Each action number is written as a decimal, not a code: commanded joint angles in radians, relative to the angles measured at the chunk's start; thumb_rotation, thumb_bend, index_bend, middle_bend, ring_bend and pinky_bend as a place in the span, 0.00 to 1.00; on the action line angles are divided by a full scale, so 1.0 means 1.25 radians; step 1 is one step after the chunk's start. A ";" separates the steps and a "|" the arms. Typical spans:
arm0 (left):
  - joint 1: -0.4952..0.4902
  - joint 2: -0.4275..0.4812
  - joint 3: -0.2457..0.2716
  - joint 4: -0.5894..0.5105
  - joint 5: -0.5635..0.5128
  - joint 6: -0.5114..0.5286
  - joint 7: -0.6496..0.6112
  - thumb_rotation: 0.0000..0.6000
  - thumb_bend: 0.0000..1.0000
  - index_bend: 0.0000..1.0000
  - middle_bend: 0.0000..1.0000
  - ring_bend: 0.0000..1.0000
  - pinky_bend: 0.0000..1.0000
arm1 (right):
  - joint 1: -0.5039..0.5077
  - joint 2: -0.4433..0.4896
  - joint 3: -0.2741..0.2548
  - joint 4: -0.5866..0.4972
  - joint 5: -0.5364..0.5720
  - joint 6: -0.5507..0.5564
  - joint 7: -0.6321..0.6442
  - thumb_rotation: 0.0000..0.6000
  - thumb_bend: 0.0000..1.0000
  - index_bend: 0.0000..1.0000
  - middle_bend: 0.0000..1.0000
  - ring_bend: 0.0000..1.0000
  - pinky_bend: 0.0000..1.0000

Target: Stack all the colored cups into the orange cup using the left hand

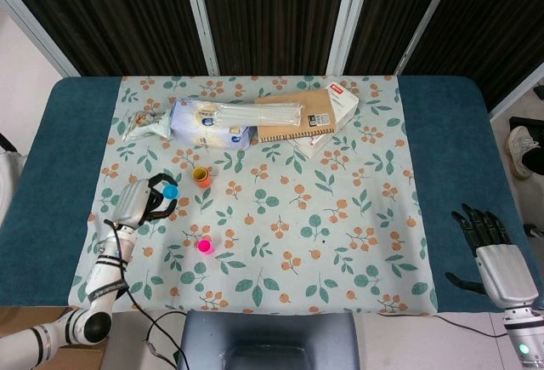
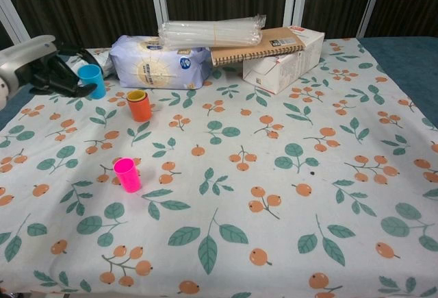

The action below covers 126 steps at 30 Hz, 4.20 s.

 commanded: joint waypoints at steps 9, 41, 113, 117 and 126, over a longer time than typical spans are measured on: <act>-0.164 -0.149 -0.065 0.221 -0.166 -0.083 0.129 1.00 0.39 0.59 1.00 1.00 1.00 | 0.006 0.006 0.004 0.003 0.013 -0.014 0.007 1.00 0.13 0.00 0.00 0.00 0.00; -0.156 -0.118 -0.028 0.179 -0.171 -0.108 0.127 1.00 0.36 0.00 1.00 1.00 1.00 | 0.001 0.009 0.008 0.002 0.016 -0.001 0.020 1.00 0.13 0.00 0.00 0.00 0.00; 0.101 -0.122 0.129 -0.047 0.059 -0.018 -0.062 1.00 0.52 0.64 1.00 1.00 1.00 | -0.004 0.030 -0.028 0.002 -0.048 0.012 0.042 1.00 0.13 0.00 0.00 0.00 0.00; 0.078 -0.113 0.062 -0.047 0.066 0.011 -0.075 1.00 0.52 0.64 1.00 1.00 1.00 | -0.003 0.031 -0.028 0.001 -0.046 0.009 0.042 1.00 0.13 0.00 0.00 0.00 0.00; -0.054 -0.197 -0.108 0.154 -0.043 -0.034 -0.102 1.00 0.60 0.63 1.00 1.00 1.00 | 0.002 0.025 -0.021 -0.001 -0.027 -0.006 0.027 1.00 0.13 0.00 0.00 0.00 0.00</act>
